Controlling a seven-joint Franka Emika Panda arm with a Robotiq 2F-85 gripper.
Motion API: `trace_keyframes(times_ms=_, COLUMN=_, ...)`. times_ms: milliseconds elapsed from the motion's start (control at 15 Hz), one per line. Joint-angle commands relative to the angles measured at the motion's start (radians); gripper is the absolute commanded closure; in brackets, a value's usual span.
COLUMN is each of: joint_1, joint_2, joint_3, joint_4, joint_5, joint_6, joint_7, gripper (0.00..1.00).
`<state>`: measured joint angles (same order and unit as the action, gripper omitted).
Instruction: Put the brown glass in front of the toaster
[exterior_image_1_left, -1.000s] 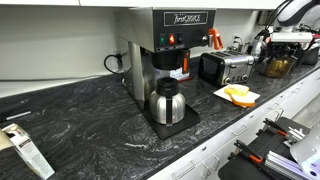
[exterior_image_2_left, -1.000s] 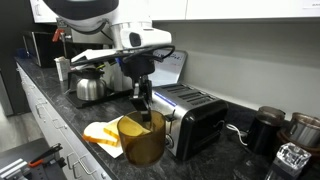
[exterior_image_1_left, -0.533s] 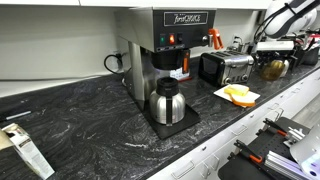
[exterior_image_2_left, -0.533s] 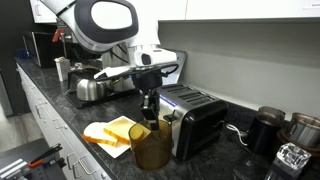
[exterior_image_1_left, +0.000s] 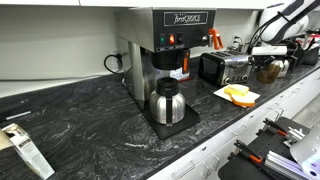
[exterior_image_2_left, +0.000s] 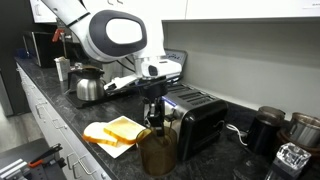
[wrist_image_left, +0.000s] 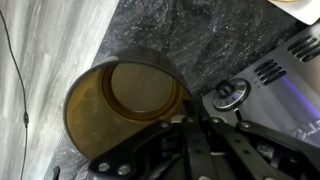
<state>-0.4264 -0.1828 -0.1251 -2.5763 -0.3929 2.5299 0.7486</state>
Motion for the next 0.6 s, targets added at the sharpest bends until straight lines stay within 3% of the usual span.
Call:
trace_keyframes(times_ms=0, joint_1=0.029, joint_2=0.037, joint_3=-0.031, joint_4=0.026, joint_5=0.020, joint_6=0.070, joint_7=-0.024, gripper=0.99)
trace_keyframes(times_ms=533, joint_1=0.075, joint_2=0.063, joint_3=-0.055, joint_4=-0.002, joint_5=0.161, joint_6=0.108, joint_7=-0.075, gripper=0.99)
